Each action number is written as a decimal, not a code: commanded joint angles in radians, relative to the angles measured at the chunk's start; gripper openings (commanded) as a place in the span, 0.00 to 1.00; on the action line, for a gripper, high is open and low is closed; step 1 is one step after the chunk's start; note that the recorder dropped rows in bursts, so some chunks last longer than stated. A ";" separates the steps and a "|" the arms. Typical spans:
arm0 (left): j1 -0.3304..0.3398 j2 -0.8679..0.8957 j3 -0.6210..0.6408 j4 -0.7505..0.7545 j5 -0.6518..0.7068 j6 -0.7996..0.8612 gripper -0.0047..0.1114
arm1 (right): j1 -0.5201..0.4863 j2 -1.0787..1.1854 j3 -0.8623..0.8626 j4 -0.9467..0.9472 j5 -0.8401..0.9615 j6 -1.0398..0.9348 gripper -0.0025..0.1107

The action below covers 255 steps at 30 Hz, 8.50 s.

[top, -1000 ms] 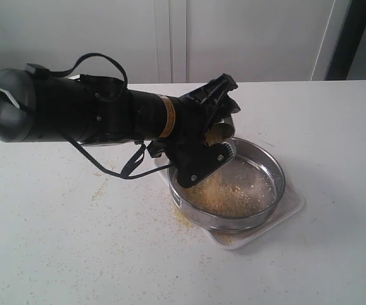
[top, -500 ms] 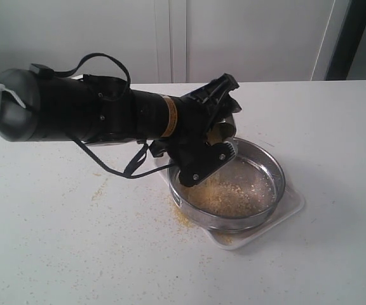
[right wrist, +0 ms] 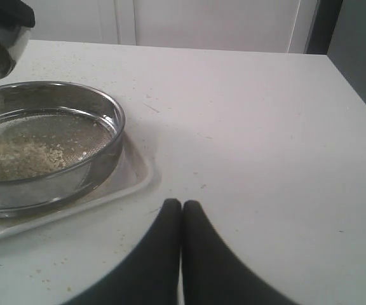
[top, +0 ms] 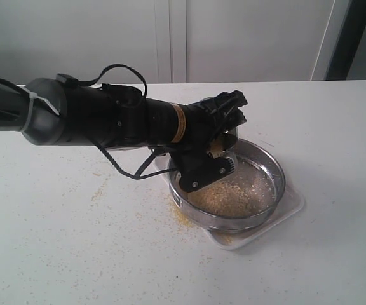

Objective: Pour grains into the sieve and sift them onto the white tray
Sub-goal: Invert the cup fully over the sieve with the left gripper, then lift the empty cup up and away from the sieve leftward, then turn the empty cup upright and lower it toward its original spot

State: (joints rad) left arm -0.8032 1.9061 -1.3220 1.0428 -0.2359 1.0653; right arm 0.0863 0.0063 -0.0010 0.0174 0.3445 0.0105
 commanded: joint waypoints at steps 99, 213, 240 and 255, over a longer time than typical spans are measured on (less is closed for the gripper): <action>-0.019 -0.190 0.279 -1.376 -0.826 0.272 0.04 | -0.006 -0.006 0.001 -0.003 -0.003 0.005 0.02; 0.500 0.183 0.292 -0.611 -0.709 -1.494 0.04 | -0.006 -0.006 0.001 -0.003 -0.003 0.005 0.02; 0.500 0.235 0.225 -0.511 -0.640 -1.462 0.57 | -0.006 -0.006 0.001 -0.003 -0.003 0.005 0.02; 0.500 0.161 0.229 -0.502 -0.599 -1.477 0.94 | -0.006 -0.006 0.001 -0.003 -0.003 0.005 0.02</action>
State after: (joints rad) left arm -0.3046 2.0947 -1.0968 0.5293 -0.8448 -0.4045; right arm 0.0863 0.0063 -0.0010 0.0174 0.3445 0.0105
